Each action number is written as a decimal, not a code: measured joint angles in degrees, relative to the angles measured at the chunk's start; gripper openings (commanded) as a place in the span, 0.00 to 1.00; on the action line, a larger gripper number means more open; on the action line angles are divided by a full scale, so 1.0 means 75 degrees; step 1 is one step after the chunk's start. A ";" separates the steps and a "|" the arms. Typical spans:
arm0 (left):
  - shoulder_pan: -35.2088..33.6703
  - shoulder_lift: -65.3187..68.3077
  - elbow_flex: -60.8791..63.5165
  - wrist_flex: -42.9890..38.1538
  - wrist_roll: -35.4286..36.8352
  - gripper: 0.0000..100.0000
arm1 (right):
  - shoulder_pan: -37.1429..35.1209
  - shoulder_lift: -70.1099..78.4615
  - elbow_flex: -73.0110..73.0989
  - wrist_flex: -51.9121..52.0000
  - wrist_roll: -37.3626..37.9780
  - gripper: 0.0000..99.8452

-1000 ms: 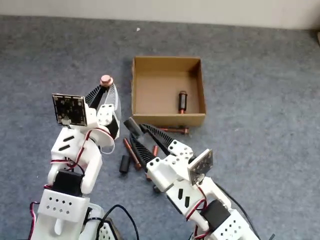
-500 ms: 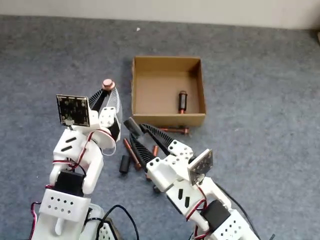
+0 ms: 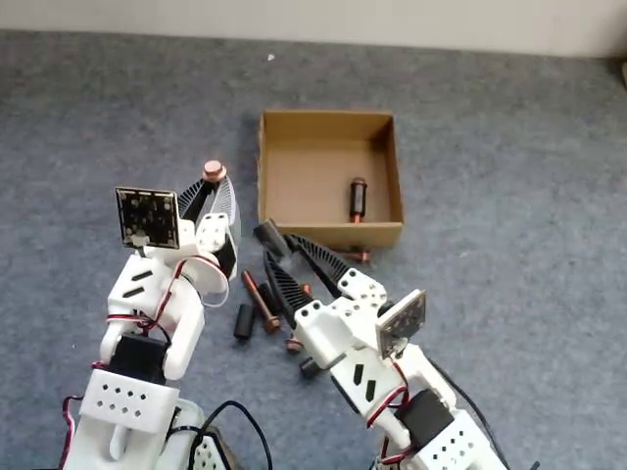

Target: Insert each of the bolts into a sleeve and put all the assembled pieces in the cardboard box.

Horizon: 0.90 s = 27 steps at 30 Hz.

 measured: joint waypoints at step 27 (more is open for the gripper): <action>0.1090 -0.0023 0.0223 -0.0012 -0.1536 0.01 | -0.0387 0.0000 -0.0012 0.1102 0.0000 0.00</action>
